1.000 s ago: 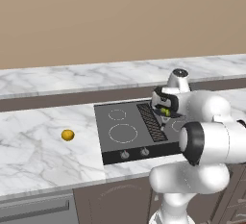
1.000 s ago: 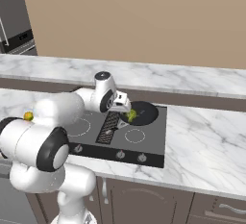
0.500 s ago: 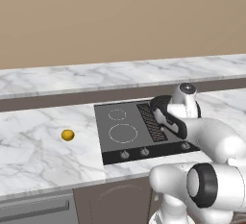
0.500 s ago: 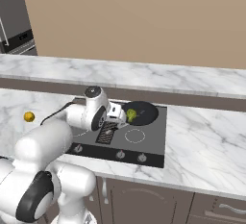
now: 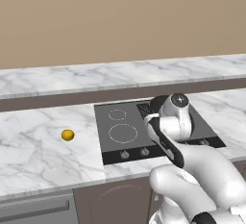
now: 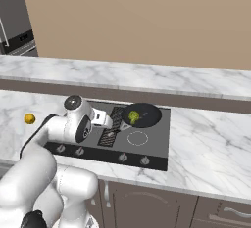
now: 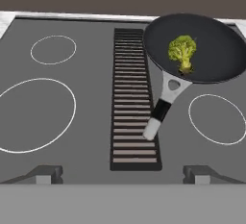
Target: Put the lemon and broccoli in the pan. Then turn on the rear right burner and set the heat to medium.
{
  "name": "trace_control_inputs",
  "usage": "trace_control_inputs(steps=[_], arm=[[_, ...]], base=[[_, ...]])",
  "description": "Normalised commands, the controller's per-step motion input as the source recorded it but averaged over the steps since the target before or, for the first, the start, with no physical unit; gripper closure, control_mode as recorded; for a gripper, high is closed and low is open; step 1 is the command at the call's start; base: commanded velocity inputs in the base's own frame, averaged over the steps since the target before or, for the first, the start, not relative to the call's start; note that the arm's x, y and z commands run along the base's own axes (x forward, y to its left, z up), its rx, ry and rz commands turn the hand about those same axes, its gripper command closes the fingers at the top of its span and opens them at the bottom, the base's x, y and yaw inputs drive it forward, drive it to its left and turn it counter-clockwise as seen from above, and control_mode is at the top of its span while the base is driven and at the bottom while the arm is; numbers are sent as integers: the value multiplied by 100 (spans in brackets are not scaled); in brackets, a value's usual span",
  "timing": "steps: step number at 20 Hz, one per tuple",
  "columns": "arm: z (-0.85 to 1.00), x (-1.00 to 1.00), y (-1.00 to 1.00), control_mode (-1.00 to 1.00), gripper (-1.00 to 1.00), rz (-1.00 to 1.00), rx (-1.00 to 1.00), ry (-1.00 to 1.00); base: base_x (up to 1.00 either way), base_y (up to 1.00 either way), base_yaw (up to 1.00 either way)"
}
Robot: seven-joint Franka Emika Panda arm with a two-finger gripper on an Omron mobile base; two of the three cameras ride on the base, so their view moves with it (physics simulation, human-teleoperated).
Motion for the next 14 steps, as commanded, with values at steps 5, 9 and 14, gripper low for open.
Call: trace_control_inputs(steps=[5,9,14], arm=[[0,-1,86,-100,-100,0,-1,0],[0,-1,47,-100,-100,3,0,0],[0,0,53,-100,-100,6,0,0]], base=[[0,0,0],[0,0,0],[0,0,0]])
